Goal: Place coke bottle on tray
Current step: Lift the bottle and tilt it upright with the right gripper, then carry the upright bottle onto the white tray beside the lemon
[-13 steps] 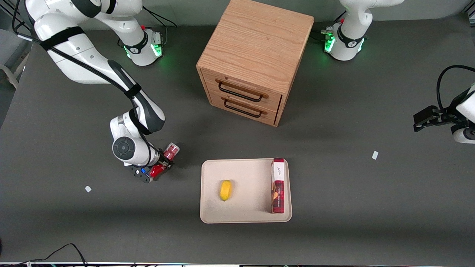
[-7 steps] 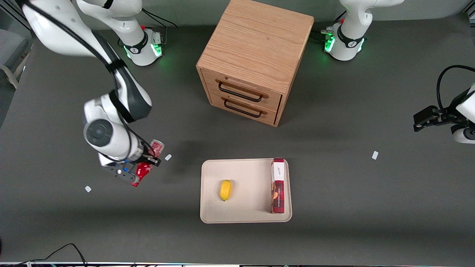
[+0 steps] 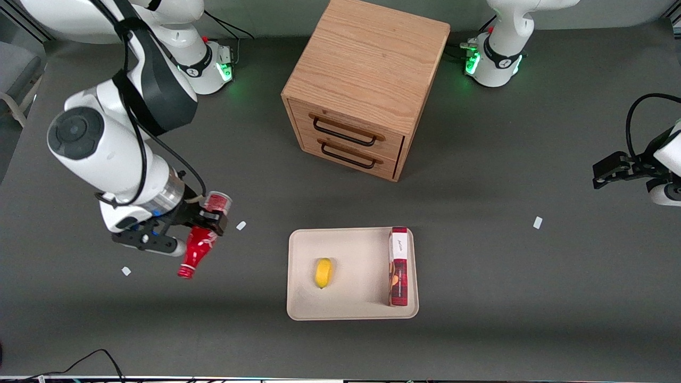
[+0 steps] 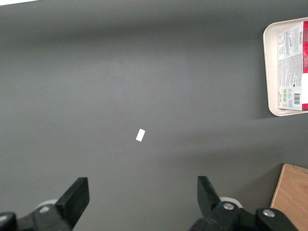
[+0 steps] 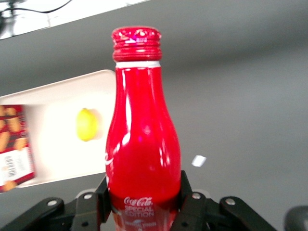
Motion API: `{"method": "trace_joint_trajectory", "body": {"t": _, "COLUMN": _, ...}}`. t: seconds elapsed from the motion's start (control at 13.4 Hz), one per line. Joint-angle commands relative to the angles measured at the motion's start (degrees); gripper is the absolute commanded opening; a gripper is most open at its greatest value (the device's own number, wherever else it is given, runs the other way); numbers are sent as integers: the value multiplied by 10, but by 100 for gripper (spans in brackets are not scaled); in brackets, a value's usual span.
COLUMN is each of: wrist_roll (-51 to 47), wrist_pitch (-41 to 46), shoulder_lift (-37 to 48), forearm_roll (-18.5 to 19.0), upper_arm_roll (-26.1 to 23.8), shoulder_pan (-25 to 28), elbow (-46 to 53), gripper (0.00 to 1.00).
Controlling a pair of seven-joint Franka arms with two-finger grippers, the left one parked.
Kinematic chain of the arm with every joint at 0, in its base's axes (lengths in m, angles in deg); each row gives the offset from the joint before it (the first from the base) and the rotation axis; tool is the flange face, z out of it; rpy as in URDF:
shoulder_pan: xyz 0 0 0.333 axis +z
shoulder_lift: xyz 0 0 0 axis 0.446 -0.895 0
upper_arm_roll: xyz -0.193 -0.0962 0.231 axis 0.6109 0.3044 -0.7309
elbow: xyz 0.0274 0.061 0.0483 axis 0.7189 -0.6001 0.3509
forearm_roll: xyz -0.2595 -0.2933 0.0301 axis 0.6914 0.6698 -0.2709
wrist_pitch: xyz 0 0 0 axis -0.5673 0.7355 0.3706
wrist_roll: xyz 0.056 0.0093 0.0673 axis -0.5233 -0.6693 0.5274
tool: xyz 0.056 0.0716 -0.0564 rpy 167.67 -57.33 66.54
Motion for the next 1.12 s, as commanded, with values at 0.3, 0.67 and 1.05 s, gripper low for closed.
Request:
{"method": "trace_joint_trajectory", "body": {"t": 0.3, "wrist_roll": -14, "wrist_pitch": -135, "shoulder_lift": -269, "forearm_roll": -9, "upper_arm_roll": -30, "shoulder_pan": 47, "elbow": 115, "gripper": 0}}
{"method": "trace_joint_trajectory", "body": {"t": 0.67, "wrist_roll": -36, "wrist_pitch": -237, "shoulder_lift": -319, "forearm_roll": 4, "upper_arm_roll": -19, "shoulder_pan": 71, "elbow": 91, "gripper": 0}}
{"method": "trace_joint_trajectory", "body": {"t": 1.05, "wrist_roll": -35, "wrist_pitch": -263, "shoulder_lift": -334, "forearm_roll": 24, "upper_arm_roll": -2, "shoulder_pan": 73, "elbow": 85, "gripper": 0}}
